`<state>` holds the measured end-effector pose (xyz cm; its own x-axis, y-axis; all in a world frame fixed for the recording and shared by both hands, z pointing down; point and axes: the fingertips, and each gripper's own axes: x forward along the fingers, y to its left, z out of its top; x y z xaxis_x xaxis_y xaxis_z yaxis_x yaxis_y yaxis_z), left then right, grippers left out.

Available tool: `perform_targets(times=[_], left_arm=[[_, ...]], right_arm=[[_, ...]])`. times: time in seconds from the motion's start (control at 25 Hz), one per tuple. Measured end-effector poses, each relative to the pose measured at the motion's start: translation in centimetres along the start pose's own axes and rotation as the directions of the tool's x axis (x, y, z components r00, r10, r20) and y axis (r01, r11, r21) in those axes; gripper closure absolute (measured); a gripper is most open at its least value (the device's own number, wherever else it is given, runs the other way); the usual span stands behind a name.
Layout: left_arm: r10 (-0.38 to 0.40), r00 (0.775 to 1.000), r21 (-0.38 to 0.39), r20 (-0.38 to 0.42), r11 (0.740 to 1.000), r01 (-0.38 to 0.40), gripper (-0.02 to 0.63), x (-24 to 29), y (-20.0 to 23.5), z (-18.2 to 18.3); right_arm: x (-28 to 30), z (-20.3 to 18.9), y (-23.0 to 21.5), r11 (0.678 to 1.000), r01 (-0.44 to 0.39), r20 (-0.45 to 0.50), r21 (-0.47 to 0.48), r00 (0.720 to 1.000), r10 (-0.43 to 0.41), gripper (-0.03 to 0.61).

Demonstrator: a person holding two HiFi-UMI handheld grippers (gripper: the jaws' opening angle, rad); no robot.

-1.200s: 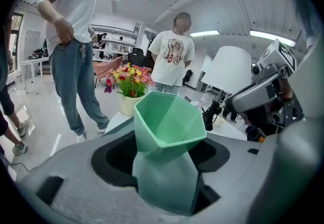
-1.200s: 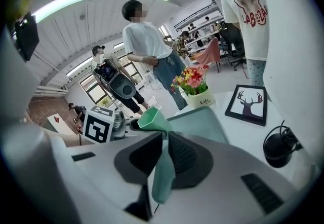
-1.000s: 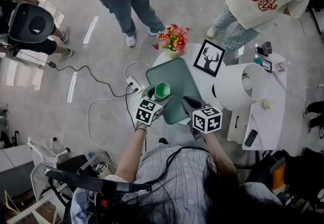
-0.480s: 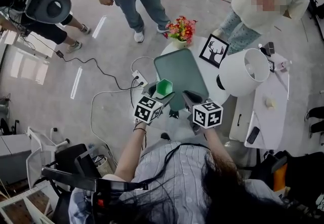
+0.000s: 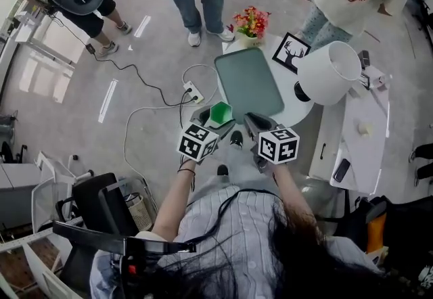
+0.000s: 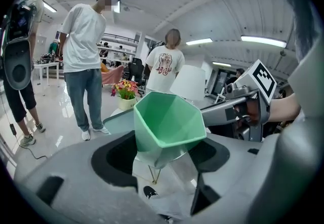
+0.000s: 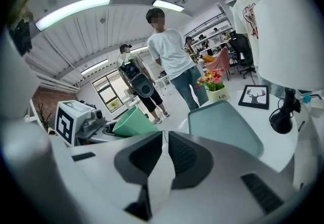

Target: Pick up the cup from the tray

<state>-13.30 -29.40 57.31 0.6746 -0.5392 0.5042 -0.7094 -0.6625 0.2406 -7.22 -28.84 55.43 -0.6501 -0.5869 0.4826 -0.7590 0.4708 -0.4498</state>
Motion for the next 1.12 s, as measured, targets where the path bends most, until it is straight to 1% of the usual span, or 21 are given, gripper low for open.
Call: perform_targets(times=[0.24, 0.56, 0.92, 1.12], left_arm=[[-0.004, 1.0, -0.012, -0.001, 1.0, 0.004, 0.298, -2.3, -2.2, -2.2], [-0.014, 1.0, -0.035, 0.014, 0.999, 0.014, 0.298, -3.9, -4.4, -3.7], [0.013, 0.999, -0.064, 0.032, 0.998, -0.01, 0.298, -5.0, -5.2, -4.3], [0.026, 0.999, -0.067, 0.043, 0.997, -0.023, 0.298, -5.2, -6.9, -4.0]], right_arm=[[-2.1, -1.9, 2.0, 1.0, 0.009, 0.014, -0.001, 1.0, -0.009, 0.523], [-4.2, -4.1, 3.6, 0.999, 0.014, -0.014, -0.034, 1.0, -0.015, 0.523], [-4.7, -4.3, 4.2, 0.998, -0.01, -0.018, -0.063, 1.0, 0.009, 0.523], [-6.1, -4.3, 4.4, 0.997, -0.027, -0.005, -0.072, 1.0, 0.027, 0.523]])
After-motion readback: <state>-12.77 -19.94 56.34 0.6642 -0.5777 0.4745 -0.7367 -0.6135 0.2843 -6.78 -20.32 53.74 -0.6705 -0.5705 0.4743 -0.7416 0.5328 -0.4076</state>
